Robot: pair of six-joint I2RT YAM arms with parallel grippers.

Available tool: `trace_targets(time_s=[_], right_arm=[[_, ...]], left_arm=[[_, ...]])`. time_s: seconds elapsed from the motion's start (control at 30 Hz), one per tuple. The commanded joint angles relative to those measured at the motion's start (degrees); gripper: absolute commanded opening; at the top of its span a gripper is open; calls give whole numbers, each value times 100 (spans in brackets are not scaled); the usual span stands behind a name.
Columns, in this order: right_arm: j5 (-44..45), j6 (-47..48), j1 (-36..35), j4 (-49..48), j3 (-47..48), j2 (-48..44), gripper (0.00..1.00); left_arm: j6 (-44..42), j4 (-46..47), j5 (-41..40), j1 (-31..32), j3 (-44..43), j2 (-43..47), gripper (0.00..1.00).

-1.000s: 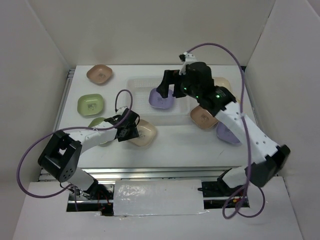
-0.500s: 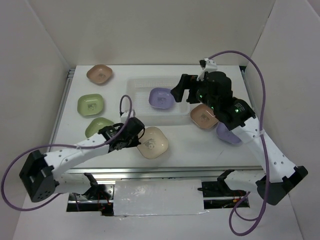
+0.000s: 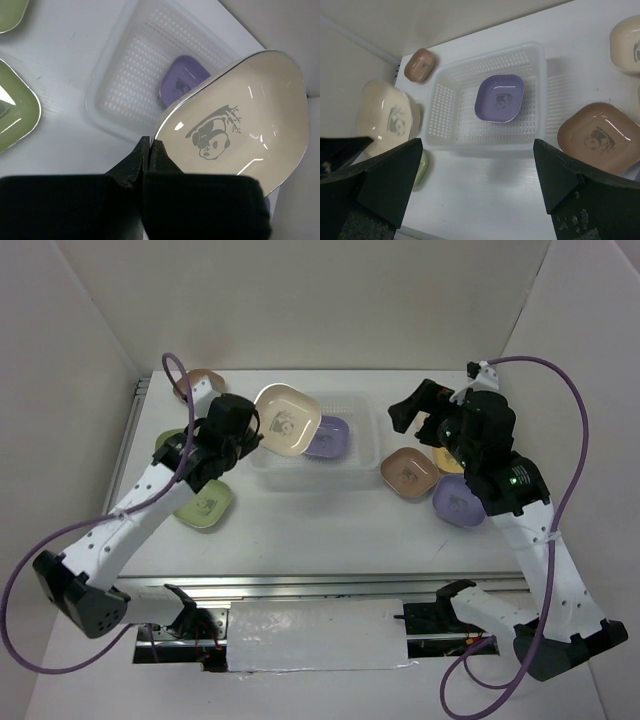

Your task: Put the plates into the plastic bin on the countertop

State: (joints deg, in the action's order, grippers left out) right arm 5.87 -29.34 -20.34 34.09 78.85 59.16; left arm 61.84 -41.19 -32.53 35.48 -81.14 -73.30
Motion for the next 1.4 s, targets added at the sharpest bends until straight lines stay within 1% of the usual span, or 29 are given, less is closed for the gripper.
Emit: trace_targets(time_s=[0.0,0.03,0.07,0.13,0.17,0.23,0.27,0.3,0.37,0.47,0.5,0.63,0.7,0.73,0.77,0.83,0.87,0.9,0.97,1.0,1.03,1.1,1.13,1.2,1.23,1.27,1.3,1.33,1.37], right_arm=[[-182,-256,161,11,-220,-290,100],[-243,-256,240,2,-282,-334,100],[-331,-300,276,10,-317,-404,100],[-446,-326,372,-42,-475,-501,100],[-559,-335,390,-60,-554,-554,100],[-708,-335,425,-86,-642,-598,100],[-762,-335,460,-86,-678,-616,100],[-832,-327,478,-69,-730,-642,100],[-877,-291,496,-34,-809,-694,100],[-938,-265,566,-34,-950,-791,100],[-991,-256,592,-34,-985,-818,100],[-1219,-151,689,-60,-1170,-993,100],[-1272,-98,707,-43,-1249,-1011,100],[-1264,-89,724,-42,-1284,-1020,100],[-1264,-89,724,-42,-1310,-1020,100],[-1316,-80,785,-51,-1337,-1020,100],[-1342,-80,794,-60,-1328,-1020,100],[-1378,-80,803,-77,-1328,-1011,100],[-1395,-71,847,-60,-1276,-1002,100],[-1404,-45,847,-60,-1267,-1002,100],[-1422,-28,882,-60,-1258,-1011,100],[-1518,-19,917,-104,-1267,-1011,100],[-1606,-19,935,-174,-1310,-1029,100],[-1685,-45,944,-227,-1363,-1055,100],[-1738,-54,935,-253,-1416,-1038,100],[-1782,-54,926,-306,-1460,-1038,100],[-1887,-80,918,-341,-1486,-1038,100],[-1922,-89,909,-385,-1565,-1046,100],[-1949,-124,891,-446,-1600,-1029,100]], left_arm=[[784,557,158,-428,-112,-640,0],[907,916,273,-498,-112,-781,0],[1100,1085,465,-620,-138,-939,0],[1381,1174,555,-700,-436,-1545,0],[1392,1192,590,-710,-594,-1773,0],[1488,1175,529,-710,-1042,-2503,0],[1532,1096,555,-718,-1218,-2723,0],[1585,974,677,-727,-1559,-3160,0],[1743,754,687,-727,-1799,-3663,0],[1954,717,801,-762,-1940,-3981,0],[1972,909,940,-780,-1897,-4112,0],[2007,1043,1249,-824,-2080,-4429,1],[1893,1122,1337,-798,-2220,-4509,15],[1910,1044,1346,-745,-2256,-4527,24],[1893,1034,1337,-719,-2274,-4501,48],[1902,1016,1329,-657,-2204,-4430,71],[1893,1034,1346,-648,-2152,-4326,96],[1875,1069,1372,-639,-2021,-4264,99],[1753,1096,1408,-631,-1923,-4001,99],[1517,1052,1382,-631,-1923,-3904,99],[1384,834,1312,-587,-1958,-3772,99],[999,535,689,-429,-2081,-3272,99],[918,263,330,-411,-2020,-2870,99],[751,-89,152,-541,-1871,-2507,99],[828,-378,64,-656,-1757,-2314,99],[899,-799,2,-796,-1347,-1886,99],[987,-933,54,-1198,-1056,-1672,99],[1022,-1013,106,-1437,-731,-1183,99],[1014,-901,194,-1718,38,-882,99]])
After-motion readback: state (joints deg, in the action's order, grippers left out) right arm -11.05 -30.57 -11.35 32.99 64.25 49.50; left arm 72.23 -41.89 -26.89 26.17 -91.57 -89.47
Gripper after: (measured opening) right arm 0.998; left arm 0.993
